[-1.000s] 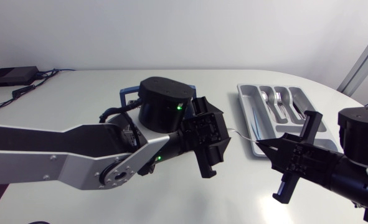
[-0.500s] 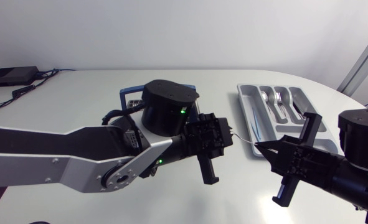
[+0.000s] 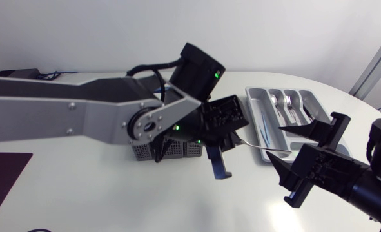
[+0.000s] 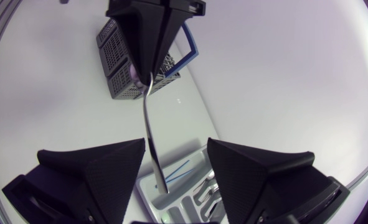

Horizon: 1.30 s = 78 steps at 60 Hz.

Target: Unload the cutlery basket into the drawer organizer.

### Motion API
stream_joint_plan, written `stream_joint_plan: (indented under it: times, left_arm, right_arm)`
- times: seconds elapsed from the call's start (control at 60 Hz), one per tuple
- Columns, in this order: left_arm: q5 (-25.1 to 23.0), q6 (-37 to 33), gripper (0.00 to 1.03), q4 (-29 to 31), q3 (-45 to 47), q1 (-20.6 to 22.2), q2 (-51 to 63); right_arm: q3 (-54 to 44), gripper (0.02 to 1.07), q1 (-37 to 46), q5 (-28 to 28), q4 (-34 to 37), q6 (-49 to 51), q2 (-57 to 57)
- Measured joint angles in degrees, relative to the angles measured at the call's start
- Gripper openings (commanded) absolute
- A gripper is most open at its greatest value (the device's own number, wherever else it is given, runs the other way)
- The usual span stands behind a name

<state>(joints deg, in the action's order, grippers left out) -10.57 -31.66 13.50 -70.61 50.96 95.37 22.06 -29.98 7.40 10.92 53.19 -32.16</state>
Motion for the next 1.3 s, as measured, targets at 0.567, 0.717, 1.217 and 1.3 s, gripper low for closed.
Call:
stream_joint_plan:
  times: [0.567,0.717,1.217,1.3]
  left_arm:
    - [-11.21,7.89,0.02,34.07,-25.11,-5.62,13.2]
    - [-12.0,9.22,0.02,37.68,-27.87,-5.64,14.6]
    - [-12.2,12.24,0.02,41.77,-30.71,-6.29,16.44]
    - [-12.81,12.63,0.02,42.36,-30.82,-6.34,16.59]
  right_arm:
    - [-3.54,0.76,-2.86,5.35,-6.54,6.6,-3.87]
    - [-3.54,0.59,-2.99,7.58,-9.35,8.48,-5.77]
    - [-3.54,0.52,-5.99,11.98,-9.7,10.32,-8.7]
    - [-3.54,0.48,-6.34,12.17,-9.75,10.29,-9.18]
